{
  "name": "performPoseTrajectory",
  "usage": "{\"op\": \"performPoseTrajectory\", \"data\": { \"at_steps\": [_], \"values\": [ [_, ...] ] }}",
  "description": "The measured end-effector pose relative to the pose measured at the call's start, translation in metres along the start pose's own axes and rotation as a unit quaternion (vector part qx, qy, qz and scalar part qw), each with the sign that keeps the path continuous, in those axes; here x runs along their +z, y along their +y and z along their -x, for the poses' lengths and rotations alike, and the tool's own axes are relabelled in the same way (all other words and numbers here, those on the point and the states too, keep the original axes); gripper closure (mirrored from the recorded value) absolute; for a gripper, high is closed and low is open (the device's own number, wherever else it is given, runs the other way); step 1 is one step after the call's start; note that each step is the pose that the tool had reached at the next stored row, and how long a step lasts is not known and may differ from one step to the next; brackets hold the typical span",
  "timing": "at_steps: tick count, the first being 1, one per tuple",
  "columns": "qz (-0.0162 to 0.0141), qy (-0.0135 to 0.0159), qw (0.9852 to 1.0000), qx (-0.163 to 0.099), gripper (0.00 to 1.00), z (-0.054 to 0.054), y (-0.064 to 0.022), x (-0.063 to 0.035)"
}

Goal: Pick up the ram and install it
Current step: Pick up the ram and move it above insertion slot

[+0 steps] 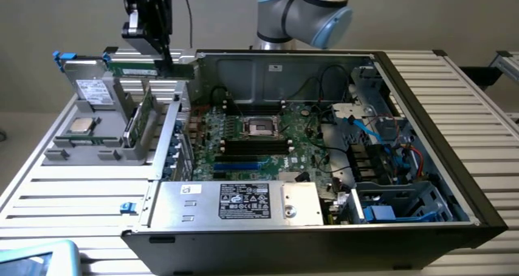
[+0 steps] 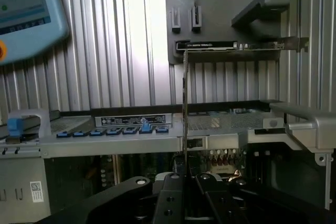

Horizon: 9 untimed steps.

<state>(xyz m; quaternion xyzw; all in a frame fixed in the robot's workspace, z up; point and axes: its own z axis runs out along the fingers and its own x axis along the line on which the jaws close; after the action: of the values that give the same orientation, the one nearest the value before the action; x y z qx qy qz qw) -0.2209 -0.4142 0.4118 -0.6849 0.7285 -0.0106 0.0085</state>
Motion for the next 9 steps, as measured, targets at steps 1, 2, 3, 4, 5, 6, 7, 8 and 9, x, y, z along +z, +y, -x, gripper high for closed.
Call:
{"op": "performPoseTrajectory", "data": {
  "at_steps": [1, 2, 3, 4, 5, 6, 7, 8, 9],
  "values": [
    [0.0000, 0.0000, 1.0000, 0.000, 0.87, 0.000, -0.0045, 0.0001],
    [0.0000, -0.0001, 1.0000, 0.000, 0.87, 0.001, -0.0090, 0.0001],
    [0.0000, 0.0000, 1.0000, 0.000, 0.87, 0.001, -0.0137, 0.0002],
    [0.0000, 0.0000, 1.0000, 0.000, 0.87, 0.001, -0.0182, 0.0003],
    [0.0000, -0.0001, 1.0000, 0.000, 0.87, 0.001, -0.0227, 0.0004],
    [0.0000, 0.0000, 1.0000, 0.000, 0.87, 0.002, -0.0274, 0.0005],
    [0.0000, -0.0001, 1.0000, 0.000, 0.87, 0.002, -0.0318, 0.0006],
    [-0.0001, -0.0001, 1.0000, 0.000, 0.87, 0.002, -0.0363, 0.0007],
    [-0.0005, -0.0001, 1.0000, 0.000, 0.87, 0.003, -0.0406, 0.0008]
  ]
}}
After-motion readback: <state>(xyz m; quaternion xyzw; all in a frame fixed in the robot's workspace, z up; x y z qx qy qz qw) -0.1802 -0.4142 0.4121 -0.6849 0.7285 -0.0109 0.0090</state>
